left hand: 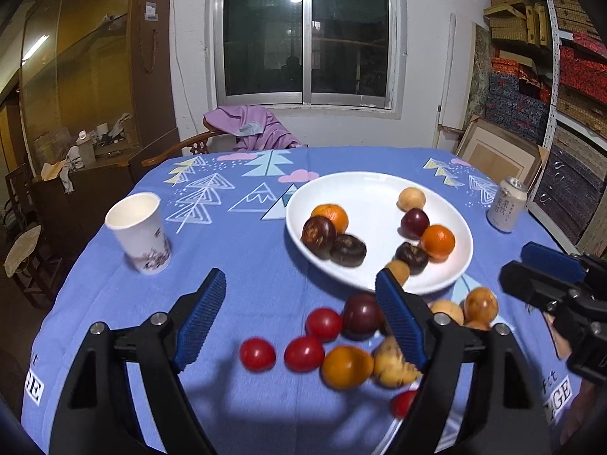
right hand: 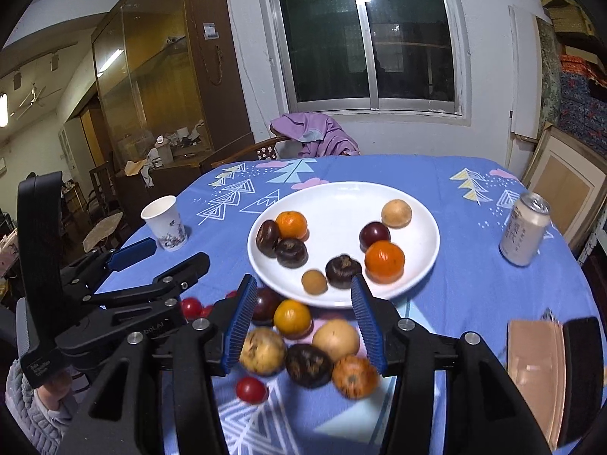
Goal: Organize fruits
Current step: 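Withdraw both grippers and lower the left gripper to a red plum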
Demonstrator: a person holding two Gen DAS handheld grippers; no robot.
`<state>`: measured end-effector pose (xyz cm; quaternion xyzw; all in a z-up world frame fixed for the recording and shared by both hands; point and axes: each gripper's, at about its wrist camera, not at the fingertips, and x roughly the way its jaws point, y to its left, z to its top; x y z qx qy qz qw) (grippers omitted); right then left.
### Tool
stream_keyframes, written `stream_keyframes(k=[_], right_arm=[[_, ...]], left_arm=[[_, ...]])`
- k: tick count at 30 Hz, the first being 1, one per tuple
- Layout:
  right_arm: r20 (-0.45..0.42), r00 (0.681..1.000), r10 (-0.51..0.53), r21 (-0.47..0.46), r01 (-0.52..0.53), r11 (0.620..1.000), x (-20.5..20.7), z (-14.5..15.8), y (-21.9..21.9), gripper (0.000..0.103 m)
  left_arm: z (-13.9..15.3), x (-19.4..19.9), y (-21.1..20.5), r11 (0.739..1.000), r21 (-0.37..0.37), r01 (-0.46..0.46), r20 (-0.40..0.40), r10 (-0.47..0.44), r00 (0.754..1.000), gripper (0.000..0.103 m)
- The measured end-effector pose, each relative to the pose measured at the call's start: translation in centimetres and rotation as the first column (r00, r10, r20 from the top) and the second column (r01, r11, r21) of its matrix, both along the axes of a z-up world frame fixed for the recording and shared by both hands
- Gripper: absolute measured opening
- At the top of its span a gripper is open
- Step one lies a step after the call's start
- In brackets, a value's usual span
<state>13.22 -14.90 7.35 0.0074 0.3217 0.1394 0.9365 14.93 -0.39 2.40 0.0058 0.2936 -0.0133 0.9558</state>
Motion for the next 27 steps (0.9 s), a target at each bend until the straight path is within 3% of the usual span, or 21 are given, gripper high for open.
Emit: stream_keyframes(k=[6, 10, 13, 17, 21, 27], right_arm=[[-0.017, 0.998, -0.067, -0.022, 0.067, 0.998, -2.2, -2.2, -2.1, 0.073], [-0.063, 0.986, -0.155, 0.044, 0.158, 0.986, -1.8, -3.2, -4.4, 0.086], [-0.085, 0.975, -0.207, 0.072, 0.213, 0.974, -1.4, -3.4, -5.7, 0.086], [-0.121, 0.966, -0.23, 0.088, 0.241, 0.966, -1.1, -4.0, -6.4, 0.091], [-0.154, 0.96, -0.232, 0.097, 0.248, 0.964, -0.8, -4.5, -6.5, 0.092], [-0.195, 0.952, -0.235, 0.11, 0.26, 0.959, -0.6, -4.9, -6.7, 0.093]], left_arm=[[-2.9, -1.8, 2.4, 0.998, 0.017, -0.052, -0.069, 0.053, 0.996, 0.085], [-3.5, -1.6, 5.0, 0.994, -0.043, -0.104, -0.109, 0.099, 0.989, 0.087], [-3.7, -1.3, 6.0, 0.99, -0.069, -0.126, -0.12, 0.117, 0.986, 0.09], [-4.6, -0.2, 6.0, 0.988, -0.119, -0.095, -0.186, 0.072, 0.98, 0.09], [-5.3, 0.6, 6.3, 0.986, -0.117, -0.117, -0.215, 0.09, 0.972, 0.09], [-7.2, 2.0, 8.2, 0.957, -0.235, -0.167, -0.323, 0.085, 0.942, 0.09]])
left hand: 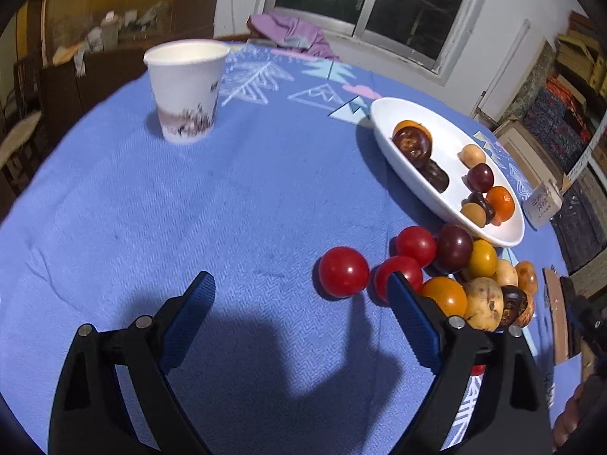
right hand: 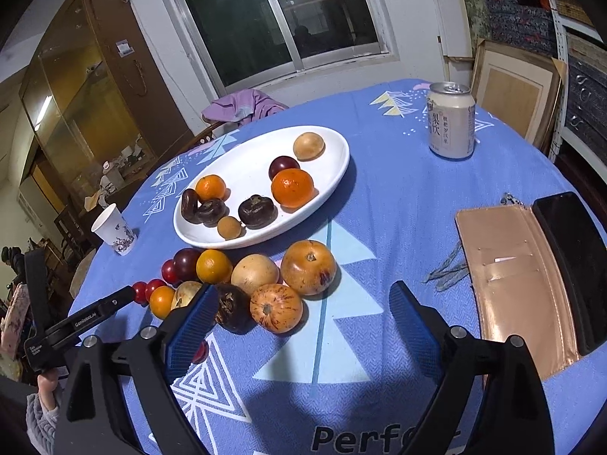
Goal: Organize fruits
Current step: 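Withdraw both grippers and lower the left gripper to a red plum, then close the left gripper on the red plum while the right grasps another red plum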
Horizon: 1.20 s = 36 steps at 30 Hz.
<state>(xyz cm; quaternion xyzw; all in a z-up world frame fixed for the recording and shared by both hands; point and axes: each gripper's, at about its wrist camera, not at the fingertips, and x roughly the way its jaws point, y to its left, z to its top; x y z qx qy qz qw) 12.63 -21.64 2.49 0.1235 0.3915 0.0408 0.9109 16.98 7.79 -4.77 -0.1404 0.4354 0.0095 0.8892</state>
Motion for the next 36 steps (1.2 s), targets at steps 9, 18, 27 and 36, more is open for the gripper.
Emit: stream_keyframes(k=[9, 18, 27, 36], right_arm=[[-0.014, 1.0, -0.005, 0.015, 0.005, 1.0, 0.1, -0.3, -0.2, 0.094], [-0.04, 0.999, -0.002, -0.01, 0.002, 1.0, 0.6, -1.0, 0.1, 0.094], [-0.049, 0.999, -0.002, -0.031, 0.0, 1.0, 0.8, -1.4, 0.3, 0.094], [-0.055, 0.999, 0.002, -0.035, -0.004, 0.999, 0.9, -1.7, 0.3, 0.094]], left_arm=[[-0.5, 1.5, 0.5, 0.999, -0.013, -0.03, -0.01, 0.03, 0.999, 0.085], [0.0, 2.2, -1.4, 0.997, -0.005, 0.072, 0.003, -0.071, 0.997, 0.057], [-0.1, 2.6, -1.1, 0.99, -0.093, 0.108, -0.031, -0.112, 0.993, 0.037], [-0.1, 2.2, -1.7, 0.992, -0.056, 0.111, -0.041, -0.114, 0.993, 0.036]])
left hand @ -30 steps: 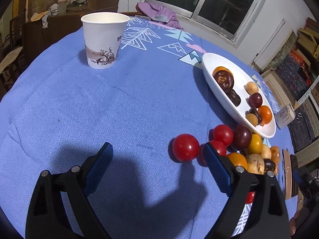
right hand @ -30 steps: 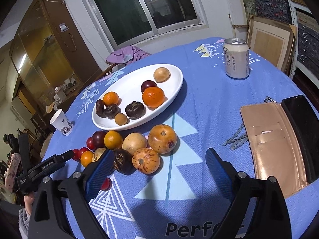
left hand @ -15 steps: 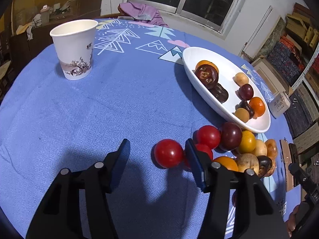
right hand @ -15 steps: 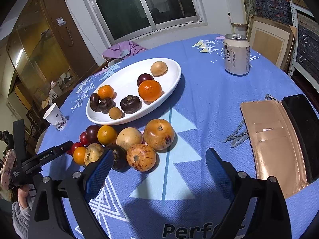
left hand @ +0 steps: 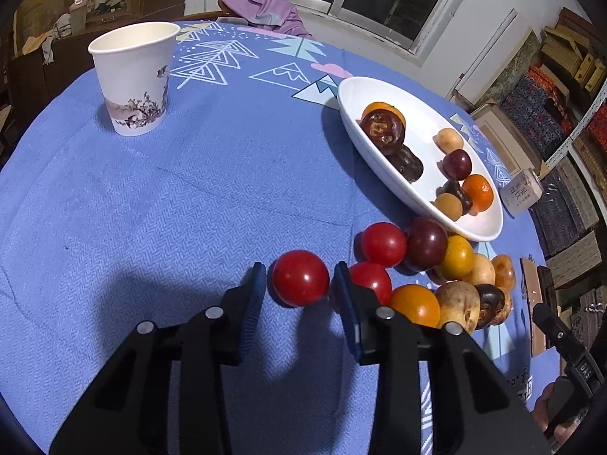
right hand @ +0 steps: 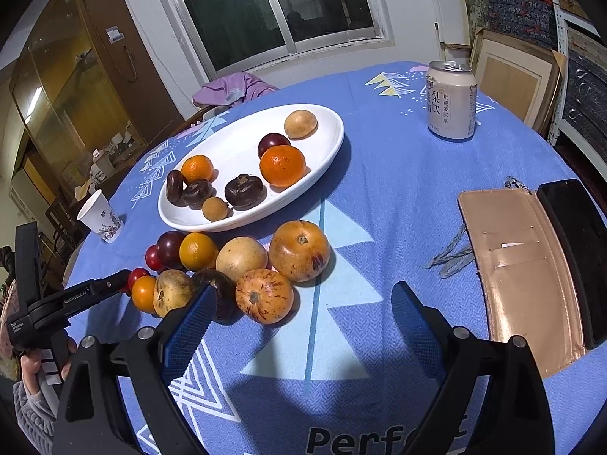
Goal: Organize fruits
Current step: 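Close the left gripper on the red plum while the right grasps another red plum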
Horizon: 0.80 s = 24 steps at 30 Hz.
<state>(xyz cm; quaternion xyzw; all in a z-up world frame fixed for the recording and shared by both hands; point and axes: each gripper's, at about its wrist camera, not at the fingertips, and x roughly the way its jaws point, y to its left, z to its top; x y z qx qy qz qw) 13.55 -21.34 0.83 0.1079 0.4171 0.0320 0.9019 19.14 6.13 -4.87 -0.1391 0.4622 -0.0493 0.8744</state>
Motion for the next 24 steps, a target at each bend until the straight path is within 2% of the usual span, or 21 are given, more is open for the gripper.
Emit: stream_keyframes(k=[4, 8, 14, 15, 17, 20, 24], right_arm=[[0.002, 1.0, 0.002, -0.005, -0.002, 1.0, 0.0, 0.0, 0.0, 0.094], [-0.004, 1.0, -0.002, -0.002, 0.002, 1.0, 0.0, -0.1, 0.0, 0.094], [-0.004, 1.0, 0.01, -0.008, -0.01, 1.0, 0.0, -0.1, 0.0, 0.094], [-0.002, 1.0, 0.015, -0.014, -0.015, 1.0, 0.0, 0.0, 0.1, 0.094], [0.006, 0.999, 0.031, -0.035, -0.031, 0.999, -0.2, 0.1, 0.4, 0.094], [0.024, 0.997, 0.072, -0.084, -0.069, 0.994, -0.5, 0.2, 1.2, 0.094], [0.06, 0.984, 0.167, -0.193, -0.153, 0.969, -1.4, 0.4, 3.5, 0.088]], left_arm=[[-0.3, 0.2, -0.3, 0.999, 0.034, 0.004, 0.009, -0.005, 1.0, 0.036], [-0.4, 0.1, -0.5, 0.999, 0.031, 0.02, 0.005, -0.02, 1.0, 0.03], [-0.3, -0.4, -0.5, 0.999, 0.045, 0.019, 0.024, -0.02, 1.0, 0.03], [-0.2, -0.7, -0.4, 0.998, 0.066, 0.005, 0.035, -0.008, 0.999, 0.03], [0.2, -1.5, 0.1, 0.994, 0.102, -0.027, 0.059, 0.021, 0.998, 0.03], [0.6, -2.6, 1.0, 0.993, 0.101, -0.06, 0.082, 0.052, 0.995, 0.03], [1.0, -4.6, 1.1, 0.984, 0.172, -0.049, 0.133, 0.026, 0.991, 0.03]])
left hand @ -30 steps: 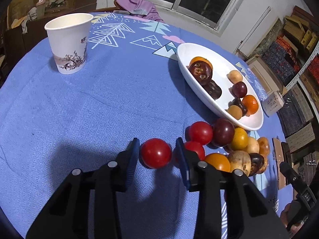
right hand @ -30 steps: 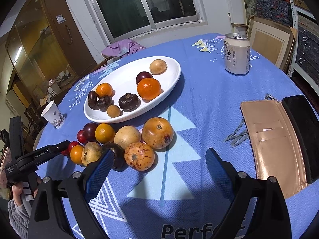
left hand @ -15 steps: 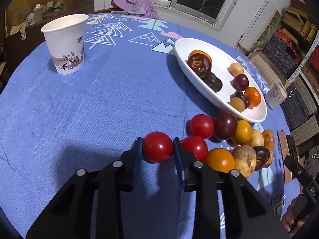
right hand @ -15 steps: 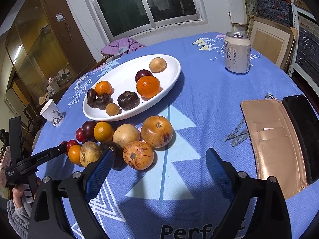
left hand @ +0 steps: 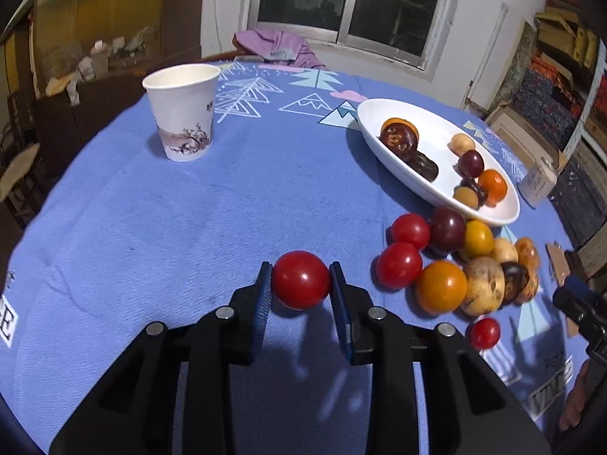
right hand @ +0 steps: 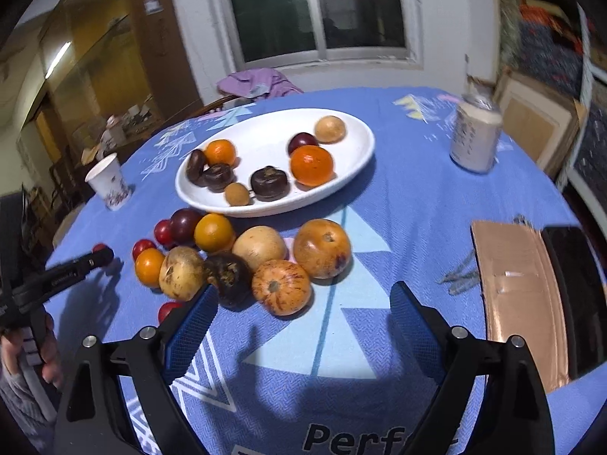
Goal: Organize fruits
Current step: 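Close the left gripper on the red plum while the right grasps another red plum, then carry both red plums onto the plate and open both grippers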
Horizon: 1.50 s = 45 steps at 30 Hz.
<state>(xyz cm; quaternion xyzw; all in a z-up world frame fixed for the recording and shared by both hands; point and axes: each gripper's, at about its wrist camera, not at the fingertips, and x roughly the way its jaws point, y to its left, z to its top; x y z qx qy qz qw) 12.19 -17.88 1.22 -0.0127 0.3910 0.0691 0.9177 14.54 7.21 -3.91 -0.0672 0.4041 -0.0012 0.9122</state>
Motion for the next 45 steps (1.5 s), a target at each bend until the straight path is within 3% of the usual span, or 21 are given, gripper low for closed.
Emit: stream_keyframes(k=[4, 7, 10, 16, 26, 28, 34, 45], right_arm=[[0.014, 0.998, 0.068, -0.111, -0.066, 0.992, -0.4, -0.8, 2.0, 0.073], [0.001, 0.995, 0.1, -0.081, -0.1, 0.992, -0.3, -0.9, 2.1, 0.052], [0.031, 0.983, 0.178, -0.051, -0.177, 0.983, -1.2, -0.4, 3.5, 0.052], [-0.023, 0.951, 0.307, -0.127, -0.307, 0.943, -2.3, -2.2, 9.0, 0.051], [-0.08, 0.959, 0.273, -0.109, -0.28, 0.954, -0.8, -3.0, 10.4, 0.047], [-0.087, 0.957, 0.276, -0.11, -0.285, 0.952, -0.8, -3.2, 10.4, 0.039], [-0.104, 0.96, 0.26, -0.083, -0.269, 0.96, -0.3, -3.5, 9.9, 0.029], [-0.064, 0.962, 0.267, -0.084, -0.271, 0.959, -1.2, -2.8, 9.6, 0.028]], left_arm=[[-0.6, -0.7, -0.2, 0.999, -0.001, 0.036, -0.023, -0.036, 0.999, 0.03], [-0.4, -0.8, -0.6, 0.999, -0.001, 0.054, -0.012, -0.054, 0.998, 0.03], [0.0, -1.0, -0.9, 0.998, -0.006, 0.066, 0.002, -0.065, 0.998, 0.03], [0.3, -1.1, -1.4, 0.998, 0.001, 0.067, 0.014, -0.067, 0.998, 0.03], [0.1, -1.1, -2.0, 0.996, 0.015, 0.088, 0.008, -0.088, 0.996, 0.03], [0.0, -1.1, -2.1, 0.996, 0.017, 0.09, 0.003, -0.09, 0.996, 0.03], [-0.6, -0.7, -2.6, 0.994, 0.03, 0.101, -0.018, -0.101, 0.995, 0.03], [-0.6, -0.8, -2.5, 0.994, 0.016, 0.111, -0.011, -0.11, 0.994, 0.03]])
